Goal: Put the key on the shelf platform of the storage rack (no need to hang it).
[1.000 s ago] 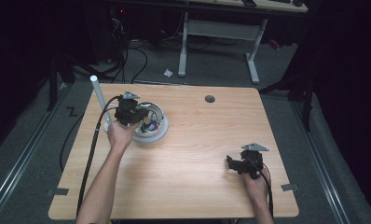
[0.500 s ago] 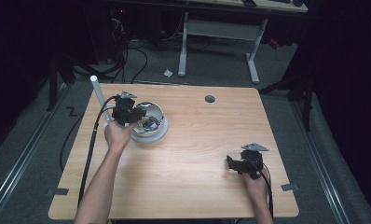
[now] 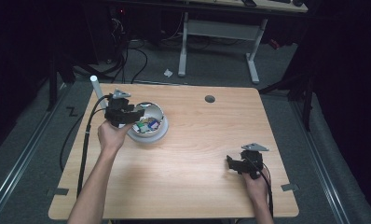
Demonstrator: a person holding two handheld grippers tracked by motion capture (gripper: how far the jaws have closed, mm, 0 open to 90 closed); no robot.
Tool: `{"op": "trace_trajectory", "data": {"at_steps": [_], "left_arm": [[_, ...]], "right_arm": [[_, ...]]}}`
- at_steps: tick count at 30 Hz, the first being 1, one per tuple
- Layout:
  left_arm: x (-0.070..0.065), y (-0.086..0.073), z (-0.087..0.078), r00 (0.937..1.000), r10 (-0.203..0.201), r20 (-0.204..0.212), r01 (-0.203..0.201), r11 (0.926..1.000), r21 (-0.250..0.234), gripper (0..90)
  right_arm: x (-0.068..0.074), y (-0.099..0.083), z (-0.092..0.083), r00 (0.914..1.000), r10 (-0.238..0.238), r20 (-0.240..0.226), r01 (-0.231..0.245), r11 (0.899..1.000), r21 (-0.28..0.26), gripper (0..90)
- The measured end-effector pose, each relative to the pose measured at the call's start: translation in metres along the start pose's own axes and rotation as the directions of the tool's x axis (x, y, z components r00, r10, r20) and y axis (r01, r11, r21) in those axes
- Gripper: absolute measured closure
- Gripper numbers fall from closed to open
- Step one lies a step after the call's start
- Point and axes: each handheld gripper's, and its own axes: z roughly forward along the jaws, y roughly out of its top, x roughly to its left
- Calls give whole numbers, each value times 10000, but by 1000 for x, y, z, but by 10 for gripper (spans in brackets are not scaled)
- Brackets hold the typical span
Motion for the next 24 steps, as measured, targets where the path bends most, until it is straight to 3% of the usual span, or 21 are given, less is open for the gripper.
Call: {"op": "trace_trajectory", "data": {"at_steps": [4, 15, 24], "left_arm": [[-1, 1, -15, 9999, 61, 123, -58, 9997, -243, 428], [-4, -1, -34, 9996, 131, 243, -120, 9988, -474, 394], [2, -14, -52, 9993, -317, 222, 334, 9961, -819, 392]], "right_arm": [[0, 0, 0, 10000, 2, 10, -2, 10000, -5, 154], [0, 0, 0, 10000, -7, 1, 7, 10000, -5, 154], [0, 0, 0, 10000, -14, 8, 14, 10000, -11, 154]]}}
